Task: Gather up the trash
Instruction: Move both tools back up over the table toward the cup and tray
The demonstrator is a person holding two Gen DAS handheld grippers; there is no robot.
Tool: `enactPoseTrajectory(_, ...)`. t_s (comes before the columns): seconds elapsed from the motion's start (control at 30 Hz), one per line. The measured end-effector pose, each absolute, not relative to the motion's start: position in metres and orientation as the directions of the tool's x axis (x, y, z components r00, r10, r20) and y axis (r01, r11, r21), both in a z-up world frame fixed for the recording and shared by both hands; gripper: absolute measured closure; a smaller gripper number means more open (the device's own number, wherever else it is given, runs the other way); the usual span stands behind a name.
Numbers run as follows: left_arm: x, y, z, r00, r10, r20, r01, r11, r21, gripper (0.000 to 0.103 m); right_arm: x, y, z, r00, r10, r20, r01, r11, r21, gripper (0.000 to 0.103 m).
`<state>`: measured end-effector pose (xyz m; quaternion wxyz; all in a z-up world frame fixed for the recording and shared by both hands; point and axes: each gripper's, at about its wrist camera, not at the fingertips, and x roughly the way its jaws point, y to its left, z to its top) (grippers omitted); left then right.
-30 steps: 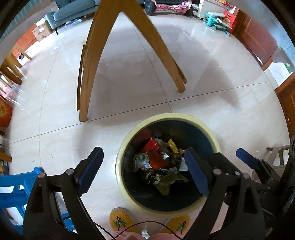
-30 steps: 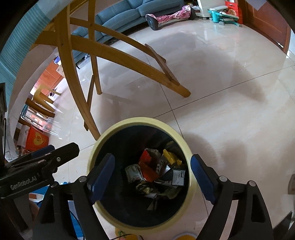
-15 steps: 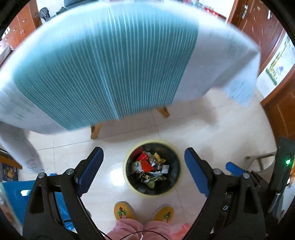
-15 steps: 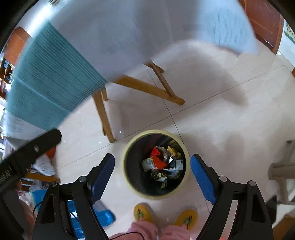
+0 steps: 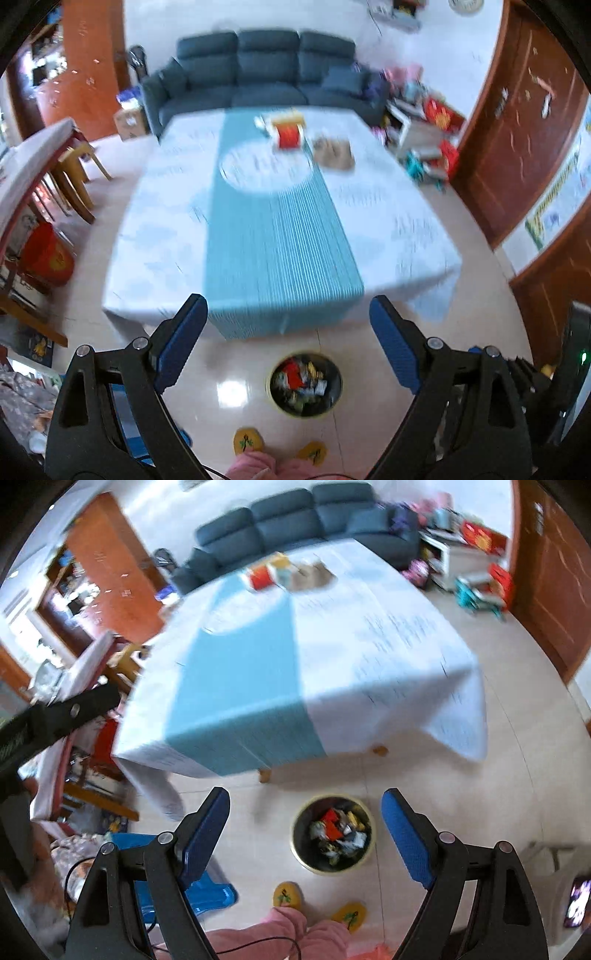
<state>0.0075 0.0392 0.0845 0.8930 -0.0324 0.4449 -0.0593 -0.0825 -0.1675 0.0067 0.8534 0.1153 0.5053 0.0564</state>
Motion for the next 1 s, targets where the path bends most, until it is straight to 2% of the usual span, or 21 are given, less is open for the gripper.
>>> enactPoseTrajectory(0.2, 0.036, 0.062, 0.154, 0.658, -0.087, -0.748, 0.021, 0.995, -0.097, 0.015, -0.051, -0.148, 0.088, 0.560, 0.229, -0.796, -0.089, 0.972, 0.217, 0.017)
enactPoseTrajectory(0.33, 0.062, 0.066, 0.184, 0.677, -0.085, -0.731, 0.047, 0.996, -0.072, 0.015, -0.015, -0.136, 0.138, 0.624, 0.222, -0.749, -0.151, 0.975, 0.163, 0.017)
enactPoseTrajectory(0.47, 0.110, 0.071, 0.198, 0.664, -0.071, -0.744, 0.078, 0.997, -0.025, 0.015, 0.031, -0.130, 0.165, 0.650, 0.230, -0.724, -0.156, 0.973, 0.169, 0.017)
enactPoseTrajectory(0.73, 0.258, 0.088, 0.163, 0.600, -0.144, -0.787, 0.156, 0.986, -0.062, 0.015, 0.159, -0.135, 0.170, 0.665, 0.164, -0.729, -0.059, 0.984, 0.168, 0.017)
enactPoseTrajectory(1.0, 0.419, 0.059, 0.080, 0.484, -0.175, -0.858, 0.361, 0.933, 0.013, 0.015, 0.297, -0.165, 0.096, 0.589, 0.084, -0.804, 0.141, 0.969, 0.205, 0.017)
